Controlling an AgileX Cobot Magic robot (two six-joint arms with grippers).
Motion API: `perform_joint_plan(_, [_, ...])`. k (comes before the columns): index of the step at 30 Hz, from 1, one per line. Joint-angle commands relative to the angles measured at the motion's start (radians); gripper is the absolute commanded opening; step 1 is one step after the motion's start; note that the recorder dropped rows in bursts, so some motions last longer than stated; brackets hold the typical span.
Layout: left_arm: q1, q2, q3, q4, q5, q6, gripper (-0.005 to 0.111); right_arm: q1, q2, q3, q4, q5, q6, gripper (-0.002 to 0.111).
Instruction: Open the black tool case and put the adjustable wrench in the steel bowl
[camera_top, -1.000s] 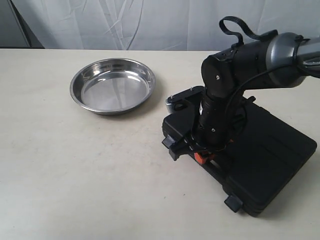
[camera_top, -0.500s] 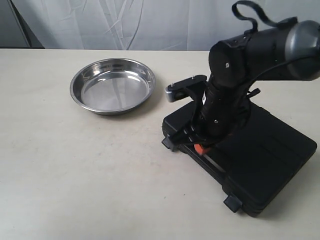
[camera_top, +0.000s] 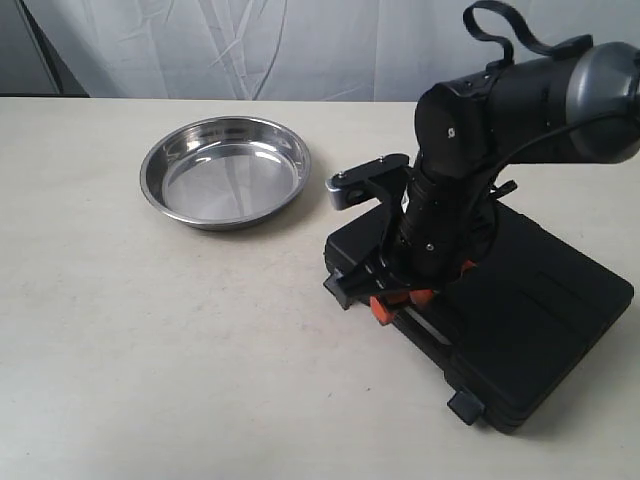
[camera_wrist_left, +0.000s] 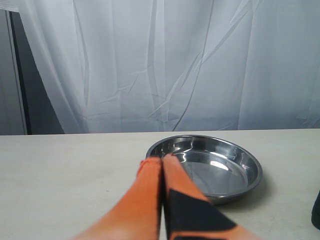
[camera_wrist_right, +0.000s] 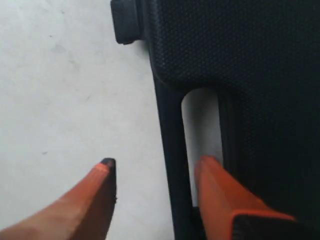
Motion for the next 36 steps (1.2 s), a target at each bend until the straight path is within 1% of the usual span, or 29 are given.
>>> perform_joint_plan(1, [-0.006, -0.005, 0.004, 0.007, 0.001, -0.001, 0.0, -0.006, 0.052, 0.001, -0.058, -0.006, 0.001, 0.047])
perform_joint_plan(8, [-0.006, -0.005, 0.004, 0.007, 0.001, -0.001, 0.0, -0.006, 0.09, 0.001, -0.044, -0.02, 0.001, 0.047])
perform_joint_plan(9, [-0.006, -0.005, 0.004, 0.007, -0.001, -0.001, 0.0, -0.006, 0.09, 0.001, -0.04, -0.02, 0.001, 0.046])
perform_joint_plan(10, [-0.006, -0.005, 0.004, 0.007, -0.001, -0.001, 0.0, -0.006, 0.088, 0.001, -0.03, -0.02, 0.001, 0.042])
perform_joint_plan(11, [-0.006, -0.005, 0.004, 0.007, -0.001, -0.001, 0.0, -0.006, 0.085, 0.001, -0.03, -0.02, 0.001, 0.035])
perform_joint_plan(15, [-0.006, -0.005, 0.004, 0.007, -0.001, -0.001, 0.0, -0.006, 0.082, 0.001, -0.03, -0.02, 0.001, 0.003])
perform_joint_plan(16, [-0.006, -0.005, 0.004, 0.007, -0.001, -0.001, 0.0, -0.006, 0.082, 0.001, -0.03, -0.02, 0.001, 0.0])
perform_joint_plan(22, [-0.006, -0.005, 0.004, 0.007, -0.001, -0.001, 0.0, -0.004, 0.066, 0.001, -0.026, -0.007, 0.001, 0.0])
perform_joint_plan(27, [-0.006, -0.005, 0.004, 0.007, -0.001, -0.001, 0.0, -0.004, 0.021, 0.001, 0.055, -0.001, -0.009, 0.0])
perform_joint_plan(32, [-0.006, -0.005, 0.004, 0.007, -0.001, -0.001, 0.0, -0.004, -0.048, 0.001, 0.163, -0.005, -0.074, 0.0])
perform_joint_plan(36, [-0.006, -0.005, 0.004, 0.007, -0.001, -0.001, 0.0, -0.004, -0.1, 0.001, 0.196, -0.007, -0.099, 0.0])
